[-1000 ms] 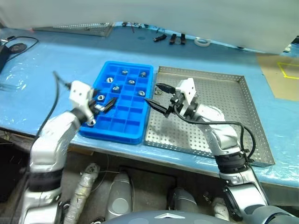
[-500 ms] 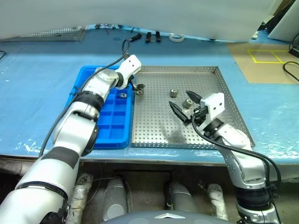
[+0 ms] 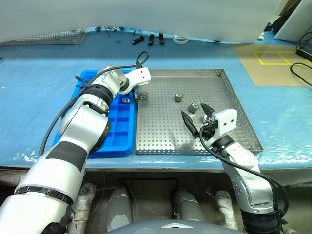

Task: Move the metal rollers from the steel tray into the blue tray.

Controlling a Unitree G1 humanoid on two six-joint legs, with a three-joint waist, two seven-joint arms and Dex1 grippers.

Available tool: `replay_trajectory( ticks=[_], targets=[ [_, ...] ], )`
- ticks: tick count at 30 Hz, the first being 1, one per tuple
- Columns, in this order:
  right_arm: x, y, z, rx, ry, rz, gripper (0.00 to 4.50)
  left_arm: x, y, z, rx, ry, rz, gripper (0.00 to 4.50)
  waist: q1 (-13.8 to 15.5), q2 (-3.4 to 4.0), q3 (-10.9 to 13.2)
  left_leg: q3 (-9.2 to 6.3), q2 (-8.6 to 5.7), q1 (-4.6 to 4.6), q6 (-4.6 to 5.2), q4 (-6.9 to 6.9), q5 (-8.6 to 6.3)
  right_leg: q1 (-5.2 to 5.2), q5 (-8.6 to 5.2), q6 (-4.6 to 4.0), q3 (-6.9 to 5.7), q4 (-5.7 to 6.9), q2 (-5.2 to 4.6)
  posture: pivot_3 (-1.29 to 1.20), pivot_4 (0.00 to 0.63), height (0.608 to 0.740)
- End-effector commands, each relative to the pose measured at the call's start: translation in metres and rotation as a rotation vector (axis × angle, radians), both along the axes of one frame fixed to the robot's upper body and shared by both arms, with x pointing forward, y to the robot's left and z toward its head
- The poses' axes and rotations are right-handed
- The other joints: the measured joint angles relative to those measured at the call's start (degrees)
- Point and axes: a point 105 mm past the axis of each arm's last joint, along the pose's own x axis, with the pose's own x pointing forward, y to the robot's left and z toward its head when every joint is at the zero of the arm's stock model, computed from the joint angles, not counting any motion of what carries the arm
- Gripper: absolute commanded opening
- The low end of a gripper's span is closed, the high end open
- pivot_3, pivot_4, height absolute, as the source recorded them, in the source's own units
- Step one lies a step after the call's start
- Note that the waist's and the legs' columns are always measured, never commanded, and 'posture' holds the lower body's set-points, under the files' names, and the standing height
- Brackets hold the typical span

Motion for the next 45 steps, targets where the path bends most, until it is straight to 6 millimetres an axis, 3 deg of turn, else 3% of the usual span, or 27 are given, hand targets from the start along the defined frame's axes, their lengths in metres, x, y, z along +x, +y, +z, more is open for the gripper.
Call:
replay_trajectory(
  ticks=[1, 7, 14, 17, 21, 23, 24, 26, 29, 34, 45],
  targets=[
    [-0.008, -0.005, 0.004, 0.005, -0.039, -0.015, 4.02, 0.002, 0.002, -0.003, -0.015, -0.023, 0.022, 4.31, -0.12, 0.00, 0.00, 0.01, 0.00, 0.06, 0.01, -0.01, 0.00, 0.04, 0.00, 0.00, 0.01, -0.01, 0.00, -0.39, 0.150, 0.740],
    [-0.020, -0.009, 0.000, 0.007, -0.030, -0.024, 4.02, 0.000, 0.027, -0.025, 0.058, 0.013, 0.082, 4.31, -1.37, -0.01, 0.00, 0.10, 0.02, 0.31, 0.01, -0.09, 0.00, 0.14, 0.00, 0.00, 0.06, -0.01, 0.01, -0.39, 0.150, 0.740],
    [-0.026, -0.010, 0.000, 0.002, -0.029, -0.024, 4.02, 0.004, 0.048, -0.021, 0.078, -0.021, 0.157, 4.31, -3.27, -0.01, 0.01, 0.13, 0.03, 0.44, 0.00, -0.17, 0.00, 0.14, -0.01, -0.01, 0.12, -0.04, 0.06, -0.38, 0.150, 0.740],
    [-0.026, -0.012, -0.001, 0.000, -0.029, -0.027, 4.02, 0.004, 0.056, -0.021, 0.091, -0.020, 0.160, 3.72, -3.43, -0.02, 0.01, 0.13, 0.05, 0.45, 0.00, -0.20, -0.01, 0.13, -0.01, -0.01, 0.12, -0.07, 0.08, -0.38, 0.150, 0.740],
    [-0.024, -0.012, -0.002, 0.001, -0.031, -0.027, 4.02, 0.005, 0.065, -0.022, 0.099, -0.034, 0.196, 2.53, -3.93, -0.02, 0.01, 0.13, 0.07, 0.46, -0.01, -0.24, -0.01, 0.11, -0.01, -0.02, 0.15, -0.11, 0.09, -0.38, 0.150, 0.740],
    [-0.022, -0.013, -0.003, 0.002, -0.032, -0.028, 4.02, 0.003, 0.068, -0.025, 0.111, -0.023, 0.190, 2.53, -4.44, -0.02, 0.01, 0.13, 0.07, 0.46, -0.01, -0.25, -0.01, 0.11, -0.01, -0.03, 0.15, -0.12, 0.11, -0.38, 0.150, 0.740],
    [-0.020, -0.013, -0.003, 0.004, -0.033, -0.029, 4.02, 0.002, 0.070, -0.026, 0.117, -0.008, 0.180, 2.30, -4.69, -0.02, 0.01, 0.13, 0.07, 0.46, -0.01, -0.25, -0.01, 0.11, -0.01, -0.03, 0.15, -0.13, 0.11, -0.38, 0.150, 0.740],
    [-0.018, -0.012, -0.003, 0.006, -0.034, -0.030, 4.02, 0.000, 0.071, -0.028, 0.117, 0.008, 0.173, 1.96, -4.83, -0.02, 0.01, 0.13, 0.07, 0.48, -0.01, -0.25, -0.01, 0.10, -0.01, -0.04, 0.17, -0.13, 0.12, -0.38, 0.150, 0.740],
    [-0.015, -0.010, -0.001, 0.008, -0.039, -0.029, 4.02, -0.001, 0.072, -0.030, 0.108, 0.021, 0.170, 1.05, -4.84, -0.01, 0.01, 0.14, 0.08, 0.49, -0.01, -0.26, -0.01, 0.10, 0.00, -0.04, 0.18, -0.12, 0.12, -0.38, 0.150, 0.740],
    [-0.011, -0.007, 0.006, 0.012, -0.052, -0.026, 4.02, -0.003, 0.069, -0.028, 0.041, 0.046, 0.157, 0.74, -4.75, -0.01, 0.01, 0.16, 0.05, 0.54, -0.01, -0.27, -0.01, 0.11, 0.00, -0.04, 0.23, -0.12, 0.12, -0.37, 0.150, 0.740],
    [-0.006, -0.001, 0.015, 0.019, -0.067, -0.010, 4.02, -0.012, 0.041, 0.007, -0.319, 0.116, -0.013, 0.74, -3.55, -0.01, 0.03, 0.21, 0.03, 0.43, 0.02, -0.45, -0.03, 0.05, -0.01, -0.09, 0.19, -0.27, 0.12, -0.34, 0.150, 0.740]
  ],
)
